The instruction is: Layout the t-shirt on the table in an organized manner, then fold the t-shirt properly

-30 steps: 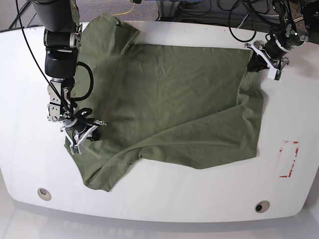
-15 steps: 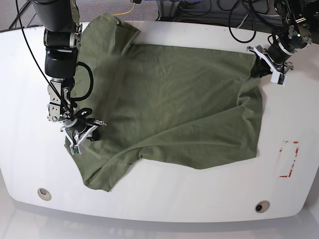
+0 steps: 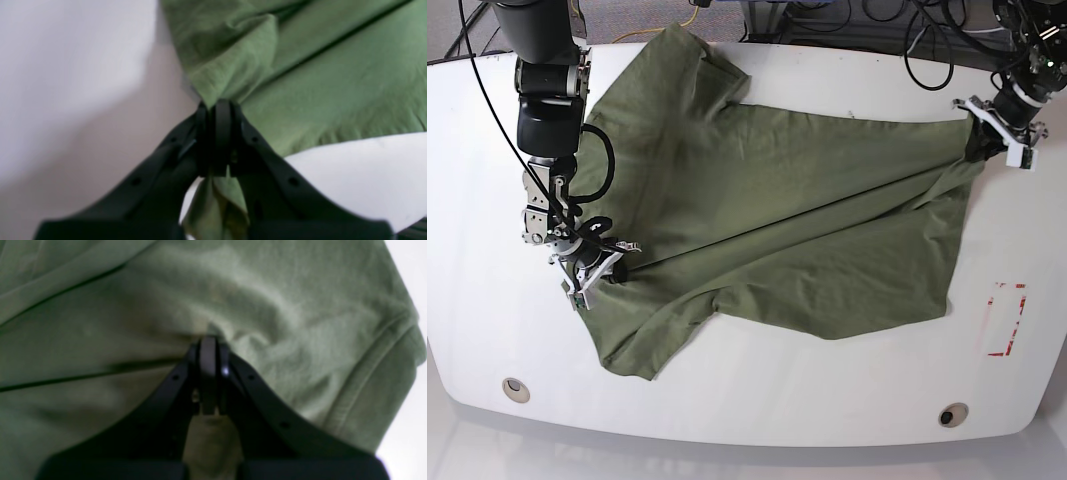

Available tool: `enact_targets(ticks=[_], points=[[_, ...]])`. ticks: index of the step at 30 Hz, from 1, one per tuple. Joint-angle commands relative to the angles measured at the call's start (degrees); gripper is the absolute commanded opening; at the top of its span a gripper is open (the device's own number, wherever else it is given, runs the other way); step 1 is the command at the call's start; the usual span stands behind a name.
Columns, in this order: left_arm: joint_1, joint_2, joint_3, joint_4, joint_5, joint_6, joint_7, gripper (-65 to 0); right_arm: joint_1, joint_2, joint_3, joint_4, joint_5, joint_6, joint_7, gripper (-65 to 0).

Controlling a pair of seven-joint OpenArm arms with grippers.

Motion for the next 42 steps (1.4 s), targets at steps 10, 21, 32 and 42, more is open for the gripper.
enact_targets(ticks=[10,21,32,42], points=[[0.65,-0.97,-3.0,1.03,-0.23,0.16,2.72,-64.6,1.05,0.65,0.17,0.38,-0.51,-0.03,-0.87,-64.4],[1.71,-2.02,-7.05,1.11,-0.32,0.16,2.72,-64.6,1.05,0.65,0.17,0.38,-0.51,-0.03,-0.87,-64.4],[3.64,-6.33,-9.07,0.67,-6.3,0.16,3.24,-64.6,1.05,0.65,0.17,0.38,-0.51,-0.03,-0.87,-64.4],[3.9,-7.91,-9.33,-0.29,-6.04,0.16,3.51,-64.6,1.05,0.65,0.17,0.38,-0.51,-0.03,-0.87,-64.4]])
